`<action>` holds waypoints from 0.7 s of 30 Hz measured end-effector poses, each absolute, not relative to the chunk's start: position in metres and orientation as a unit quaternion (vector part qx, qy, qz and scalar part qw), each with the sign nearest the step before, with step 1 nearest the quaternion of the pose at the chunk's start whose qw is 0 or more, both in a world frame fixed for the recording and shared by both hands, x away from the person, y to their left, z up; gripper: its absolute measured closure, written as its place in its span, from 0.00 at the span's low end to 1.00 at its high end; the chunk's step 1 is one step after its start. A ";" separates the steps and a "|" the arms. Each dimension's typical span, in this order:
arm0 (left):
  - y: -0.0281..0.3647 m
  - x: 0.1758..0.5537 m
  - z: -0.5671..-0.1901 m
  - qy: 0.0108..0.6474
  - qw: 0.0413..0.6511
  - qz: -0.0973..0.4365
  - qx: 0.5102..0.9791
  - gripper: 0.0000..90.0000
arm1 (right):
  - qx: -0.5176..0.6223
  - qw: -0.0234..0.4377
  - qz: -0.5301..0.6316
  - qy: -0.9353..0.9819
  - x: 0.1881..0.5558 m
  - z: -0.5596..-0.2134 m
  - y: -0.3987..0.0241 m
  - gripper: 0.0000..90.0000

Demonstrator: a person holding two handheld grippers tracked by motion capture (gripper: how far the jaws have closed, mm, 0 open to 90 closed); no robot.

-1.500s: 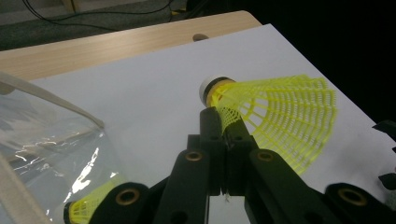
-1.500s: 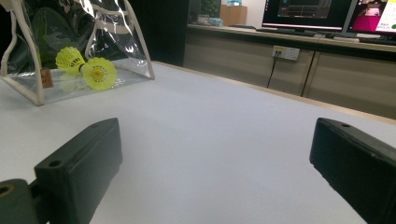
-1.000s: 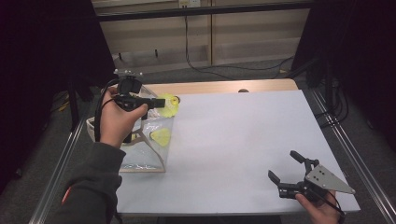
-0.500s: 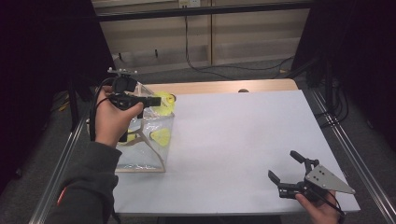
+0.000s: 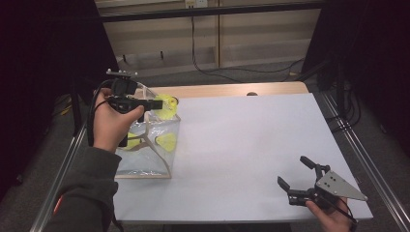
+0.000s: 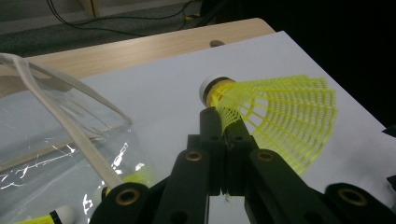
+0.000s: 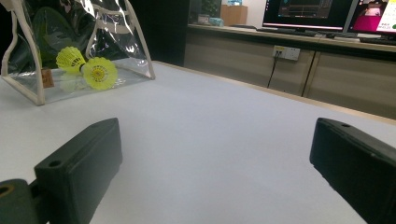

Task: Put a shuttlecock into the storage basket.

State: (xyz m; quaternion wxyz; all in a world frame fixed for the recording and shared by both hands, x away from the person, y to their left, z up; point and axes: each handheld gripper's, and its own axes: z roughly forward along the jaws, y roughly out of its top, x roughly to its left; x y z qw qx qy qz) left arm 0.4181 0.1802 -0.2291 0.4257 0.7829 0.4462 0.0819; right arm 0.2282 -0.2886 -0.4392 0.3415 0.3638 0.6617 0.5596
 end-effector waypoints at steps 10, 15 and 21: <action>0.187 0.417 -0.225 0.449 0.423 0.087 0.782 0.99 | 0.364 0.342 0.560 0.661 0.228 -0.439 -0.289 0.02; 0.190 0.415 -0.221 0.448 0.423 0.089 0.782 0.99 | 0.363 0.343 0.560 0.661 0.228 -0.439 -0.289 0.02; 0.192 0.414 -0.220 0.449 0.422 0.089 0.782 0.99 | 0.364 0.344 0.559 0.661 0.228 -0.439 -0.289 0.02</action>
